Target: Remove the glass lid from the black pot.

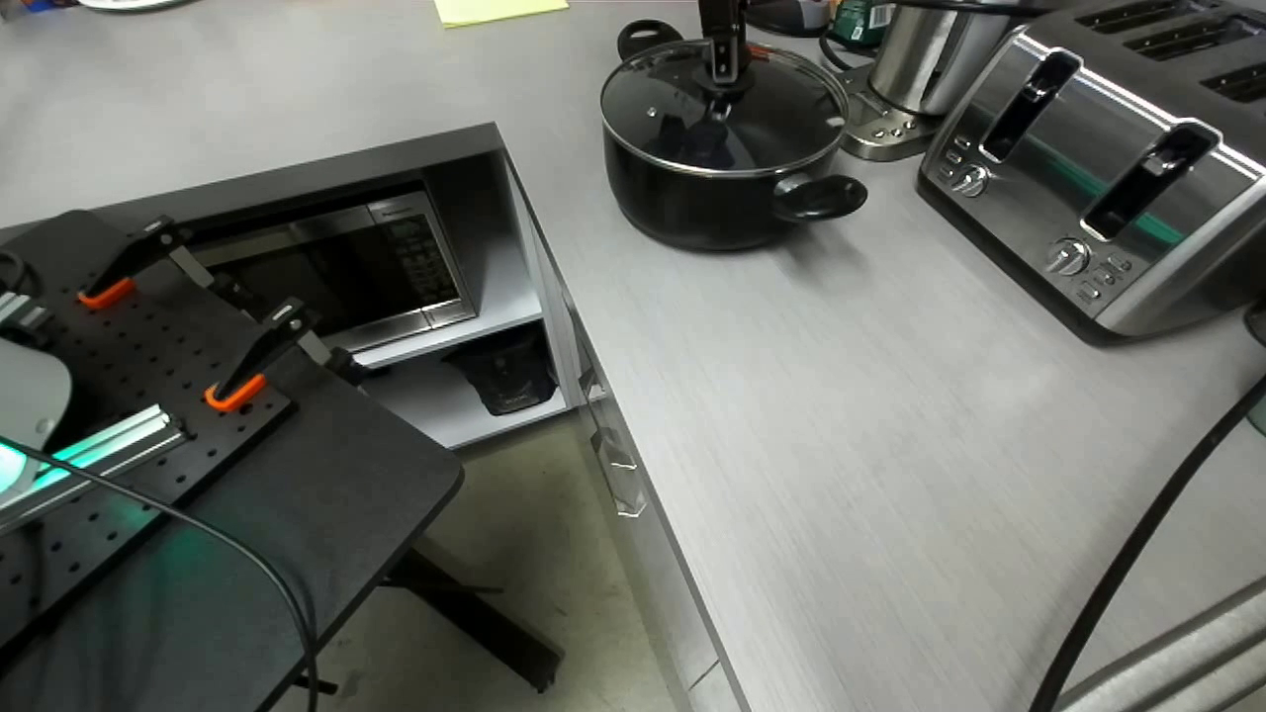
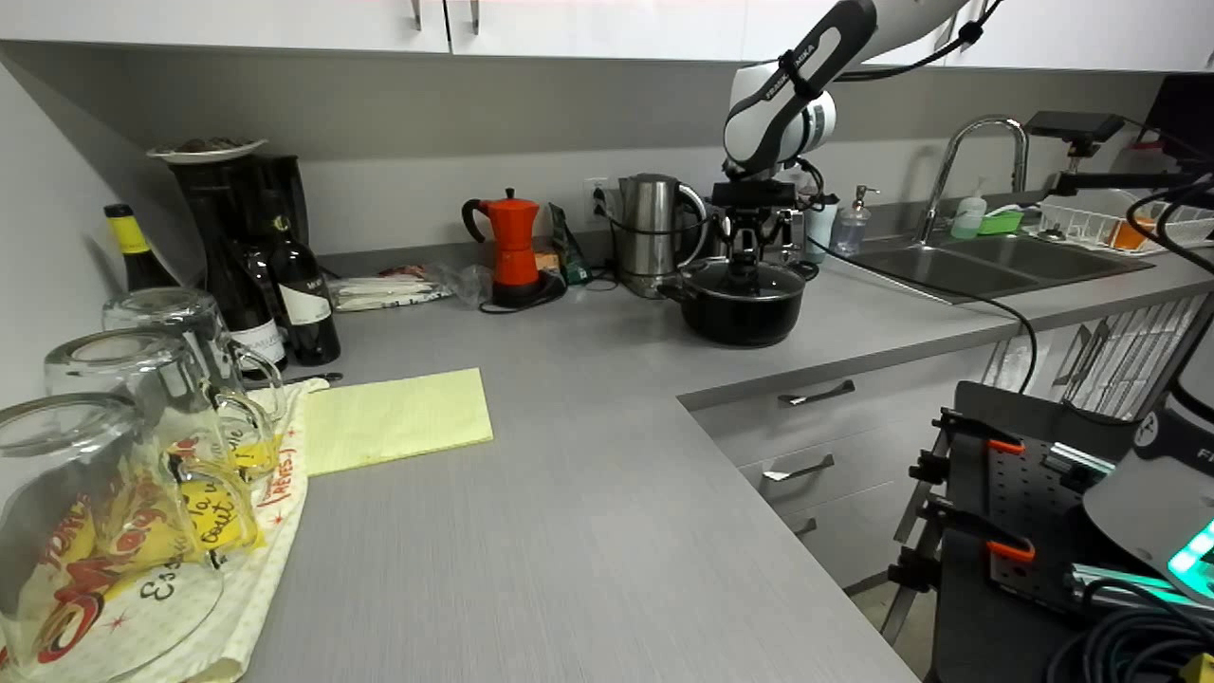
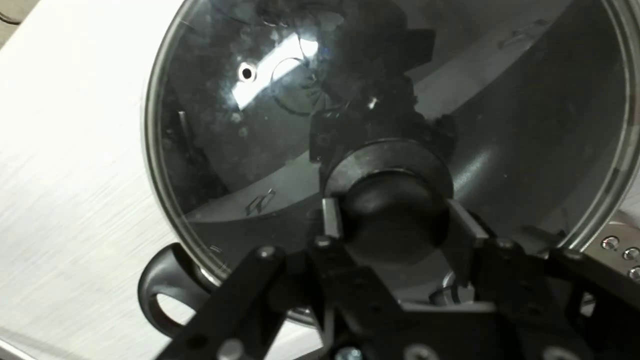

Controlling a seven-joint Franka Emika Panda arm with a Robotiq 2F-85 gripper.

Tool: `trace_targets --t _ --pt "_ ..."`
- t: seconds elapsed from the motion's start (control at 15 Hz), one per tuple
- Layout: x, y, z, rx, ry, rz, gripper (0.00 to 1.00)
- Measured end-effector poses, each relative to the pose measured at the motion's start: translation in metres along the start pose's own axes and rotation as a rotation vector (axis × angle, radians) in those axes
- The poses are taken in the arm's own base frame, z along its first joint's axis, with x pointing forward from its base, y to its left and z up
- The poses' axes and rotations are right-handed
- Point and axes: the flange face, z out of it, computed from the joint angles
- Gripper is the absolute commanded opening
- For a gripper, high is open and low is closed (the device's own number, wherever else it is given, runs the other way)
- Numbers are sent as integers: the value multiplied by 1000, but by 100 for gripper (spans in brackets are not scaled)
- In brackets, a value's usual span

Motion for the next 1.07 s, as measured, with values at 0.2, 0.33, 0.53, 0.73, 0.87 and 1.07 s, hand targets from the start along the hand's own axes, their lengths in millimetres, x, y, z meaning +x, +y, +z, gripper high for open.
trace_targets --t 0.2,0.33,0.53,0.73,0.87,1.07 --pt "-2 3 -2 9 3 0 25" --pt "-4 8 -7 31 13 1 25" --pt "-12 20 -24 80 38 -14 25" --pt "-28 31 -47 123 70 -56 25" --pt "-43 33 -65 149 95 -99 25" --pt "-70 27 -92 176 126 -190 25"
